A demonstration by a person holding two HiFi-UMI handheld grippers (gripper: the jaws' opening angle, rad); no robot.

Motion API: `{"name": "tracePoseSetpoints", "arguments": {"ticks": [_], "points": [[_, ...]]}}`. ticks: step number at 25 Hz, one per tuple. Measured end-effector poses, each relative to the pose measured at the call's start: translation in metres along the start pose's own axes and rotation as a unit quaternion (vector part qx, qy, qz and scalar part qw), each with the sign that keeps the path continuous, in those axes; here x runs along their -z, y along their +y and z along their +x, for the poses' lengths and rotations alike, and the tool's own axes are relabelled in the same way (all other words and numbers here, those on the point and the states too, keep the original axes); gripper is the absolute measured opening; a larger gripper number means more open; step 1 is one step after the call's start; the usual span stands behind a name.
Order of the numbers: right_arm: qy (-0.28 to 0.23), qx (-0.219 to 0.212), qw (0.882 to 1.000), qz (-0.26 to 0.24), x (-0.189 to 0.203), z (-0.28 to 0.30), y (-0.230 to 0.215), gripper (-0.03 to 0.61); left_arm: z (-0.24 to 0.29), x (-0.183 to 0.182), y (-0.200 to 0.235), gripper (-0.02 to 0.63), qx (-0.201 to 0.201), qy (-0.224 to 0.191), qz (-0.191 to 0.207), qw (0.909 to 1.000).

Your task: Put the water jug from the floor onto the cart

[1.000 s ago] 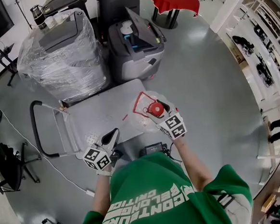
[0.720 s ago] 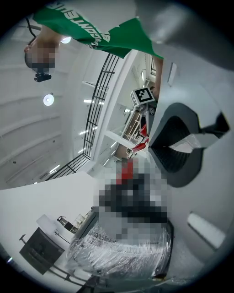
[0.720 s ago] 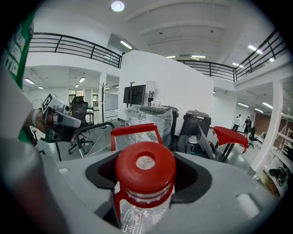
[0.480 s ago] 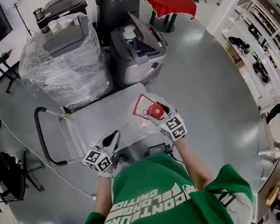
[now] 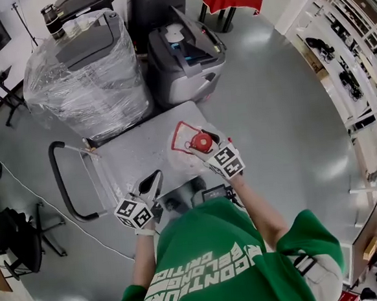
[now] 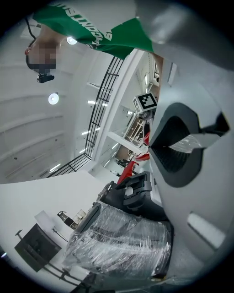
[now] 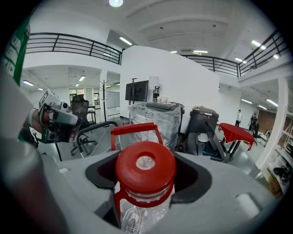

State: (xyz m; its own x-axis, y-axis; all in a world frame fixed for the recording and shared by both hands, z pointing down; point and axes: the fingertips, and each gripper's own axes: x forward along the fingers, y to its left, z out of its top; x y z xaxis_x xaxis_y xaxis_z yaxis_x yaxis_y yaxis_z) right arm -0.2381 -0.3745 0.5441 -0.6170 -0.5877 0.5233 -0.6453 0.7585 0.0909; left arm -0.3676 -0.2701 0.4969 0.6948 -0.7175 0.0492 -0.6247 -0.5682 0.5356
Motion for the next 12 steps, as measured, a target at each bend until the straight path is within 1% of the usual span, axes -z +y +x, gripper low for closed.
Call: {"name": "tracePoseSetpoints", "arguments": {"ticks": [2,6,12], "points": [[0.004,-0.011,1.0,-0.001,0.0,0.009,0.002,0.302,-0.003,0.004,0.007,0.009,-0.007,-0.007,-0.008,0.9999],[0.006,-0.033,0.999,0.001,0.005,0.027,0.007,0.302,-0.005,0.012,0.017,0.009,-0.021,0.003,-0.013,0.9997],[0.02,-0.055,0.998,0.004,0.016,0.055,0.002,0.302,-0.001,0.009,0.033,0.009,-0.044,0.008,-0.014,0.9989]]}}
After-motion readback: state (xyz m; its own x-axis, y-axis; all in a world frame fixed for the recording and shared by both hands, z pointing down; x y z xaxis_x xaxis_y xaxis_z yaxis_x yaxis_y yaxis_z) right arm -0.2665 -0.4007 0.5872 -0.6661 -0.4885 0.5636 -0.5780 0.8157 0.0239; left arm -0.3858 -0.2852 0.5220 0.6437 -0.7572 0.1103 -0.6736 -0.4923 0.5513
